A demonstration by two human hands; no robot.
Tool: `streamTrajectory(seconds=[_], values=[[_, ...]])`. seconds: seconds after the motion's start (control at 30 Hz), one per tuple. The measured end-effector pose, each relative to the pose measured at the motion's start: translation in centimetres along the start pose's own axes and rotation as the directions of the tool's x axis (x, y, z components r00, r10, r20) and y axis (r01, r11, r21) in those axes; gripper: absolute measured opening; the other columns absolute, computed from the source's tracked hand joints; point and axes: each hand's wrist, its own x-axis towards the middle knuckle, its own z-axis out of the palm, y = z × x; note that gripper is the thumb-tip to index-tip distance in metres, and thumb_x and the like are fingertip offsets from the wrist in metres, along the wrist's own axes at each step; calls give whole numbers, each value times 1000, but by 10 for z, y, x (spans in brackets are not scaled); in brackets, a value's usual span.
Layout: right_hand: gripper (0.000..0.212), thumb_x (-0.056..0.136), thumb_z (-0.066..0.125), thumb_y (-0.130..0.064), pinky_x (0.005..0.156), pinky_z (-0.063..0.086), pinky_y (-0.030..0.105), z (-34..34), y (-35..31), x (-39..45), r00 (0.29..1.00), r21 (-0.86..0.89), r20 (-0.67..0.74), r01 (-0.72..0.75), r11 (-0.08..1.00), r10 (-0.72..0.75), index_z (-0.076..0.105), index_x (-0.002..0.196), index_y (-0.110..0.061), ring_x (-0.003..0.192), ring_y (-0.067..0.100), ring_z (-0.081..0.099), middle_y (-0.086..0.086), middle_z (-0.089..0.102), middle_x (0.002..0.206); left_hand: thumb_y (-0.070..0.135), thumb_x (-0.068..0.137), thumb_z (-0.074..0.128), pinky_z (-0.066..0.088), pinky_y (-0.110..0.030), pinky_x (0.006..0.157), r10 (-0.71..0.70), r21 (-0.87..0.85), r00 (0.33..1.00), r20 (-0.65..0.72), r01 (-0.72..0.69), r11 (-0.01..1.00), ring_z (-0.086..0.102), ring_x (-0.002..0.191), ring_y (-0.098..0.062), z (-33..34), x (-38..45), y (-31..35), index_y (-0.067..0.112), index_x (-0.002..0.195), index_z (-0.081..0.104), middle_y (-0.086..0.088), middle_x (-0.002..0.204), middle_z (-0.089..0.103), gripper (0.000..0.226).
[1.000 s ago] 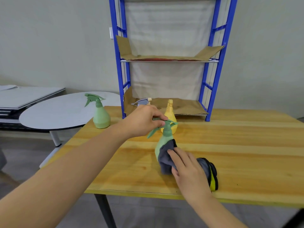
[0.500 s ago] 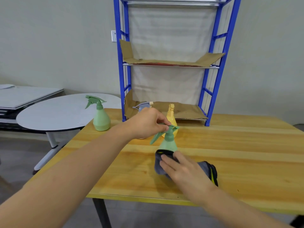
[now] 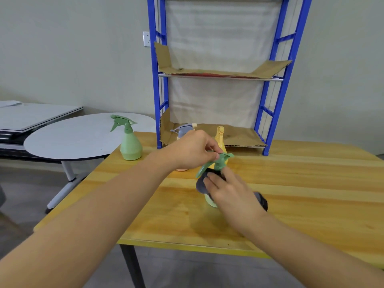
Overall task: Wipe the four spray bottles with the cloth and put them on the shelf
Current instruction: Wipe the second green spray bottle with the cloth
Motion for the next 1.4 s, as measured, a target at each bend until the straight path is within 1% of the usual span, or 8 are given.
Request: streamTrajectory(seconds=[0.2, 0.37, 0.53, 0.7, 0.83, 1.0, 1.2, 1.4], values=[[35, 57, 81, -12, 64, 53, 36, 12, -19, -33, 964, 51, 188, 182, 982, -189, 70, 90, -10, 88, 29, 54, 4, 64, 84, 23, 97, 67, 50, -16, 67, -6, -26, 998, 67, 8, 1000, 63, 69, 6, -2, 8, 2, 23, 113, 78, 9, 93, 75, 19], [55, 70, 75, -1, 77, 52, 37, -3, 22, -27, 1000, 130, -10, 16, 991, -15, 61, 123, -5, 95, 30, 55, 6, 61, 124, 20, 96, 68, 49, -10, 61, 1, -80, 995, 103, 7, 997, 65, 71, 7, -8, 11, 0, 22, 112, 78, 7, 94, 75, 18], [38, 80, 72, -10, 63, 45, 24, 6, 23, -57, 932, 176, 110, 324, 930, -345, 62, 115, -20, 87, 19, 44, -10, 60, 115, 13, 95, 69, 61, -23, 75, 20, -133, 983, 182, 5, 991, 70, 88, -8, -15, 13, 1, 19, 111, 78, 1, 103, 76, 19], [32, 91, 62, -13, 99, 34, 12, -2, 41, -41, 986, 308, -123, 143, 941, -110, 65, 123, -13, 104, 16, 49, -6, 60, 132, 14, 94, 70, 60, -20, 72, 54, -99, 977, 208, -34, 995, 66, 78, 7, -17, 15, 3, 22, 109, 78, 6, 99, 75, 19], [28, 99, 41, -15, 69, 54, 31, 12, 28, -62, 927, 325, 19, 349, 879, -375, 60, 118, -21, 92, 20, 49, -10, 60, 122, 15, 94, 70, 60, -23, 74, 51, -107, 976, 212, -29, 994, 68, 80, 1, -18, 8, -3, 23, 110, 78, 9, 96, 74, 20], [33, 93, 57, -9, 95, 44, 21, 4, 53, -42, 976, 341, -207, 142, 929, -73, 64, 125, -11, 107, 20, 51, -4, 58, 136, 20, 95, 70, 59, -40, 87, 34, -144, 985, 167, -9, 990, 71, 96, -19, -15, 6, -12, 29, 109, 78, 4, 103, 76, 19], [27, 100, 48, -13, 78, 50, 28, 25, 37, -66, 924, 356, -70, 375, 856, -376, 64, 121, -19, 96, 20, 53, -12, 58, 132, 19, 95, 70, 60, -40, 88, 24, -193, 987, 160, 8, 981, 70, 97, -12, -11, 6, -13, 32, 106, 78, 5, 105, 75, 20], [32, 95, 55, -12, 94, 47, 27, 20, 45, -59, 977, 456, -212, 107, 883, -8, 65, 126, -13, 106, 22, 54, -9, 56, 137, 20, 96, 68, 60, -36, 88, 24, -198, 990, 139, 4, 980, 70, 99, -9, -9, 2, -11, 33, 107, 77, 10, 107, 76, 20]])
